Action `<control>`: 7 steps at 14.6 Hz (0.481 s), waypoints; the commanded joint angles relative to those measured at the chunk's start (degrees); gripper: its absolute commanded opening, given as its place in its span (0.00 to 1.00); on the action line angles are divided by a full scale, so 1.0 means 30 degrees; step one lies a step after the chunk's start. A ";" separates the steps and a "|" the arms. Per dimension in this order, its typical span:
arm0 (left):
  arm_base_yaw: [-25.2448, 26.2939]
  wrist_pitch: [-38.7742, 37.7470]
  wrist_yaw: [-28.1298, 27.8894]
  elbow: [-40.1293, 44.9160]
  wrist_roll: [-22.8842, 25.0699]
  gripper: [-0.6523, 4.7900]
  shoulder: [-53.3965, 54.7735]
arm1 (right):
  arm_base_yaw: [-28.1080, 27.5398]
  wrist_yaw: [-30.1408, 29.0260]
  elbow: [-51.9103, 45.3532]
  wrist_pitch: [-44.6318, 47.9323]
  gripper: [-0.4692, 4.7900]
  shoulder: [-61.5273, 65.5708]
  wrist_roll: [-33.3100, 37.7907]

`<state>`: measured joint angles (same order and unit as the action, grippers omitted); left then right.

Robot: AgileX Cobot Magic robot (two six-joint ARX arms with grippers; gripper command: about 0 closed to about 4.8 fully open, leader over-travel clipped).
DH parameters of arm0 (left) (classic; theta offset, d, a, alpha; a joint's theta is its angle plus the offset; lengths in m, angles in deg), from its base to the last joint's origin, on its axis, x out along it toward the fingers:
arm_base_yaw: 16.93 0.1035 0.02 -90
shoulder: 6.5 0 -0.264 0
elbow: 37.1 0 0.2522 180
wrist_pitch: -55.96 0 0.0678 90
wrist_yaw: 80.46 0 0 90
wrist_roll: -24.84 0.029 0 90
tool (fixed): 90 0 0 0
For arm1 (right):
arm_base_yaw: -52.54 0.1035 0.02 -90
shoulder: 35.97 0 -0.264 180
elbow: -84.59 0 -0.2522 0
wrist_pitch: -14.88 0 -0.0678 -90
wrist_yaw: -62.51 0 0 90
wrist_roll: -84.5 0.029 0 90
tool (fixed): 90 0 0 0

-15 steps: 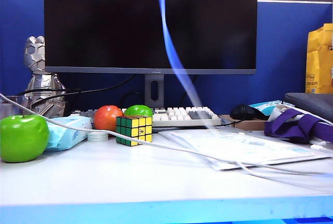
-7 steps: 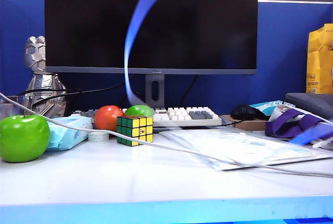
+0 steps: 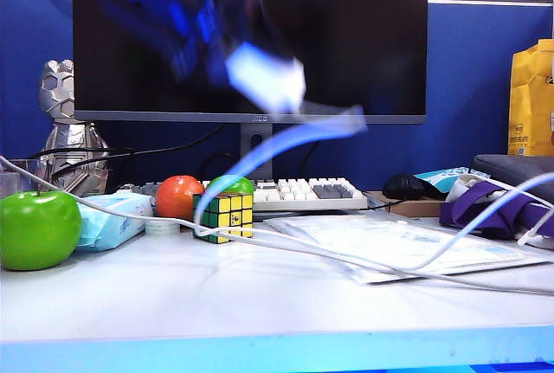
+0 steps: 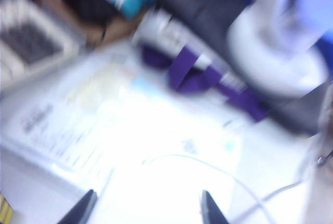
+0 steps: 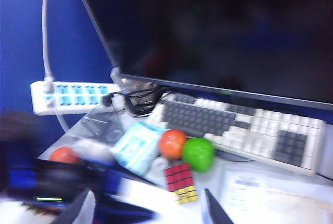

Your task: Pick up the Type-C charging cable and the charging base, insert one end of the Type-C charger into the corresponding slot on the base, and finally place the plugged-in charger back on the table.

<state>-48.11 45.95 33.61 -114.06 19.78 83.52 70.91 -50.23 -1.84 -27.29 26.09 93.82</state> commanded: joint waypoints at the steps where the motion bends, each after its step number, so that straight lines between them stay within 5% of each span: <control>1: -0.0029 0.1064 -0.0051 -0.0102 0.0729 0.11 0.2929 | 0.0058 -0.0510 0.0109 0.0255 0.60 -0.0160 0.0015; 5: -0.0073 0.0918 -0.2441 -0.0102 0.1632 0.13 0.4991 | 0.0058 -0.0481 0.0109 0.0255 0.60 -0.0204 0.0015; 6: -0.0073 0.0947 -0.2907 -0.0102 0.1931 0.35 0.5115 | 0.0058 -0.0466 0.0109 0.0255 0.60 -0.0204 0.0015; 7: -0.0080 0.1282 -0.3009 -0.0109 0.1974 0.71 0.5107 | 0.0058 -0.0459 0.0109 0.0262 0.60 -0.0204 0.0007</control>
<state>-48.24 47.37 24.98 -113.95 25.05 99.19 71.02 -51.54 -1.86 -27.33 25.70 93.86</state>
